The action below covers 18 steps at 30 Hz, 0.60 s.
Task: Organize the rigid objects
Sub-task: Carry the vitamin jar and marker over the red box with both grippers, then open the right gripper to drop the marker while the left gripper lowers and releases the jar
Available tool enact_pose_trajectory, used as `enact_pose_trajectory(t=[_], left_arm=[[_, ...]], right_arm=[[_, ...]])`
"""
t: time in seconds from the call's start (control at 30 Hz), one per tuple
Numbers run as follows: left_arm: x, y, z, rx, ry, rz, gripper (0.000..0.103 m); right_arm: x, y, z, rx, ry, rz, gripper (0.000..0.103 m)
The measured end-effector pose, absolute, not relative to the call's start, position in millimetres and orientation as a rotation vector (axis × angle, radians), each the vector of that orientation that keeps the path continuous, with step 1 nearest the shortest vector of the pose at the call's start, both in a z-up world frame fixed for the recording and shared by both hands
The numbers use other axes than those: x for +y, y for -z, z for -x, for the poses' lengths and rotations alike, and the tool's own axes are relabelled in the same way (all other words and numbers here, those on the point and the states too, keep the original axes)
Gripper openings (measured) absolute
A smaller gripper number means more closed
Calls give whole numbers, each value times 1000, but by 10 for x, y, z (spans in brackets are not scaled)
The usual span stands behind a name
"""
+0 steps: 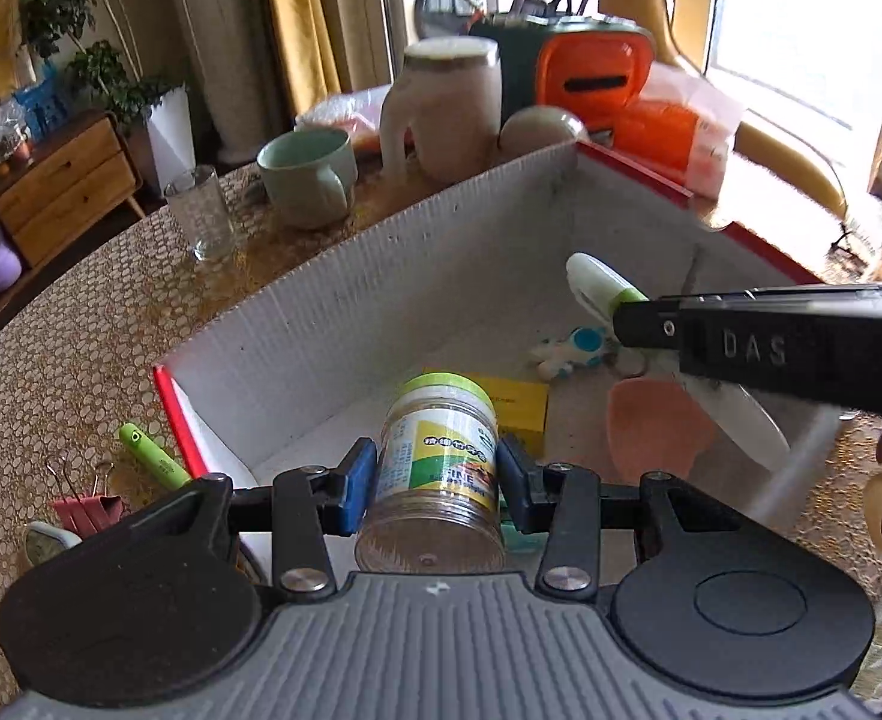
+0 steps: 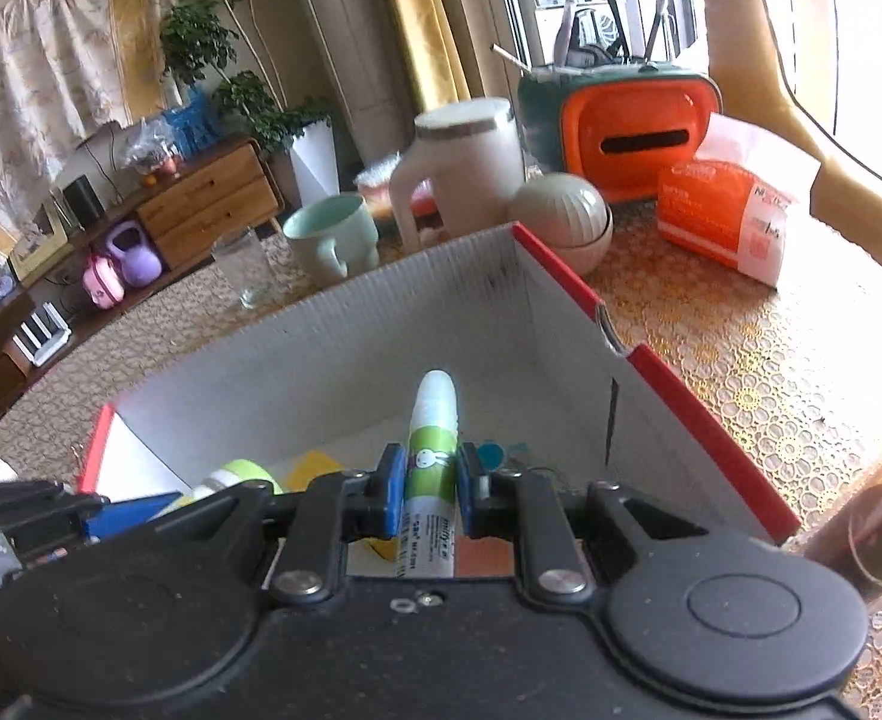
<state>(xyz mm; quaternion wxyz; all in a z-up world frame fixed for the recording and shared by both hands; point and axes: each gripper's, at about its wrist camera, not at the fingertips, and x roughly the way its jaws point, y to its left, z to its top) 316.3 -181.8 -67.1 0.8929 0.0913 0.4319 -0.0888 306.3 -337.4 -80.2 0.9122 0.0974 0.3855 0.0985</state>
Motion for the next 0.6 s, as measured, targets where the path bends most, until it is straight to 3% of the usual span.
enact_pose_trajectory(t=[0.6], left_arm=[[-1882, 982, -3506, 1144, 142, -161, 43]], right_arm=[[-3301, 1050, -3158, 877, -207, -151, 17]])
